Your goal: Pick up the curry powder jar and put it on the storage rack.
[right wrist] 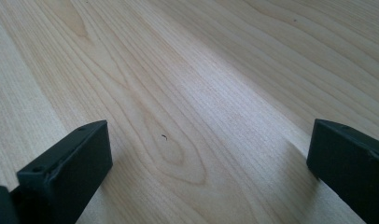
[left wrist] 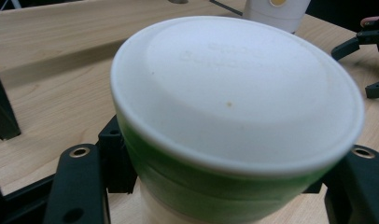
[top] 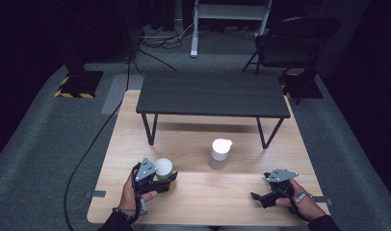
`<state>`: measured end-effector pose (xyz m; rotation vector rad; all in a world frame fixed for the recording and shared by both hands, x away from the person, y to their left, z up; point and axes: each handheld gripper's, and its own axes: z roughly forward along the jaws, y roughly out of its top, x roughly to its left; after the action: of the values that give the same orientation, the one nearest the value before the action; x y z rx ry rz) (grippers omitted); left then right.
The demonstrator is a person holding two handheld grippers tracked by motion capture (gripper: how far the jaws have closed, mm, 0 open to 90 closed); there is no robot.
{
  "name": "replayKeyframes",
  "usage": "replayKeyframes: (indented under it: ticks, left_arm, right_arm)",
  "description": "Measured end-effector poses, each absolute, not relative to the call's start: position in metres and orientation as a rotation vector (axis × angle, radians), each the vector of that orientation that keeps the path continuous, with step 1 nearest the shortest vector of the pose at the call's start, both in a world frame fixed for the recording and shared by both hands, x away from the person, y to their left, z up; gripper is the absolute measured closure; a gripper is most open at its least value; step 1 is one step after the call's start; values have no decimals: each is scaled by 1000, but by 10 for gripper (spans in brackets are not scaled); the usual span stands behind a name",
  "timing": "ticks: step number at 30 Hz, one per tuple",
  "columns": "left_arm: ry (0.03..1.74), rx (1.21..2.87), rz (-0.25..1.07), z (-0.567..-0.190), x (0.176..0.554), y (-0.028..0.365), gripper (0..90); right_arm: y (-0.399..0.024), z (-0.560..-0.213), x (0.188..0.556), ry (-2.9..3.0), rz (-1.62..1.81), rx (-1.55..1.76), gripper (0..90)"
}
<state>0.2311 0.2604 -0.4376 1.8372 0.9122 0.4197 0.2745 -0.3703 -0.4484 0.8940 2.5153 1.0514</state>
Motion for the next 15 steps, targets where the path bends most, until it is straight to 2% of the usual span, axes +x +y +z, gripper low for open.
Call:
replayKeyframes:
  ticks: [15]
  left_arm:
    - [927, 1822, 430, -430, 230, 263, 342]
  right_arm:
    - [-370, -448, 275, 2515, 1052, 894, 0]
